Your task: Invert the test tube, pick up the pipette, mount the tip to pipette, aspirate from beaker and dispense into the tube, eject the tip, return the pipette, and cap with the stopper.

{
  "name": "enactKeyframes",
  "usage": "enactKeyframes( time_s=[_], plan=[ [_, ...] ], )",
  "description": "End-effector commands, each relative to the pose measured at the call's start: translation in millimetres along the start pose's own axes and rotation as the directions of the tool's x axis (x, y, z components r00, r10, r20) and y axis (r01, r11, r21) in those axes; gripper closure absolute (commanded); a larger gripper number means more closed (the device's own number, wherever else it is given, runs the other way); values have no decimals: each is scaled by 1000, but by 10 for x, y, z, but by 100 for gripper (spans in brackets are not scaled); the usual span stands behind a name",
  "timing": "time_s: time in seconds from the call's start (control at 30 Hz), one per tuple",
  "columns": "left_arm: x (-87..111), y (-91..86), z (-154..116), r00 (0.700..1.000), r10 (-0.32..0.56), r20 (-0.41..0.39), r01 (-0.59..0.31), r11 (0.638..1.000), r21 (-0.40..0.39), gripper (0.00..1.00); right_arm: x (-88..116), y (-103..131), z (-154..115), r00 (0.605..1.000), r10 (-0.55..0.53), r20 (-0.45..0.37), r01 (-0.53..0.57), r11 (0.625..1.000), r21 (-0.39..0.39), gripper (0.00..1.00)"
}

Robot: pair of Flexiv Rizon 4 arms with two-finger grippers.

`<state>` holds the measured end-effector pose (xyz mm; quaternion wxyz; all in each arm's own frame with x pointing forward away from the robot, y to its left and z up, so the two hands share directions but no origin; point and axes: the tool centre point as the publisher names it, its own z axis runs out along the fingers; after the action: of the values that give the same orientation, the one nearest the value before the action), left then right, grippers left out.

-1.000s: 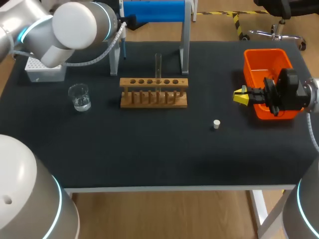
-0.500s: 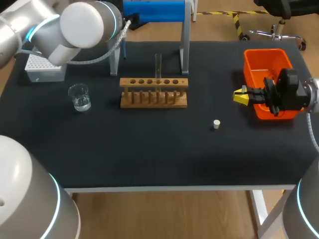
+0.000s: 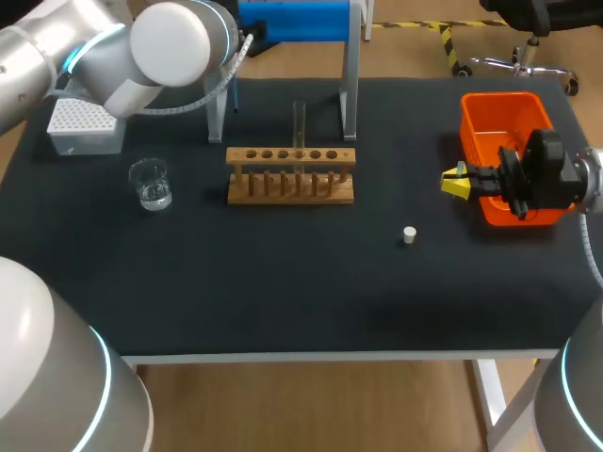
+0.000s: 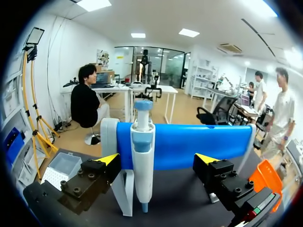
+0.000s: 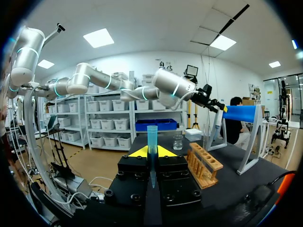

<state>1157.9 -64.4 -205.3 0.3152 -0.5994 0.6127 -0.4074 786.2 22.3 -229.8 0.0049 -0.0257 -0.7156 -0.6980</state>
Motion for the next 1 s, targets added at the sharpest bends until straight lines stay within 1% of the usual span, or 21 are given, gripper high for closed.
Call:
enactKeyframes(
  time_s=[0.03,0.6,0.87,0.9,0.93,0.97,1.0],
  plan=[
    [10,0,54,1000,0,9,0,1000,1,0,7,-1,-9,1000,0,-1,0,1000,1,100],
    [-83,-22,96,999,2,37,-2,1000,9,0,7,-1,-9,1000,0,-1,0,1000,1,100],
    [-93,-20,101,999,1,43,-1,1000,10,0,7,-1,-9,1000,0,-1,0,1000,1,100],
    [-94,-20,100,999,1,43,-2,1000,10,2,7,-1,-9,1000,0,-1,0,1000,1,100],
    [-95,-18,97,999,2,44,-2,1000,10,7,7,-1,-9,1000,0,-1,0,1000,1,100],
    [-96,-16,94,999,2,45,-3,1000,10,9,7,-1,-9,1000,0,-1,0,1000,1,100],
    [-99,-14,91,999,2,45,-3,1000,10,39,7,-1,-9,1000,0,-1,0,1000,1,100]
  ],
)
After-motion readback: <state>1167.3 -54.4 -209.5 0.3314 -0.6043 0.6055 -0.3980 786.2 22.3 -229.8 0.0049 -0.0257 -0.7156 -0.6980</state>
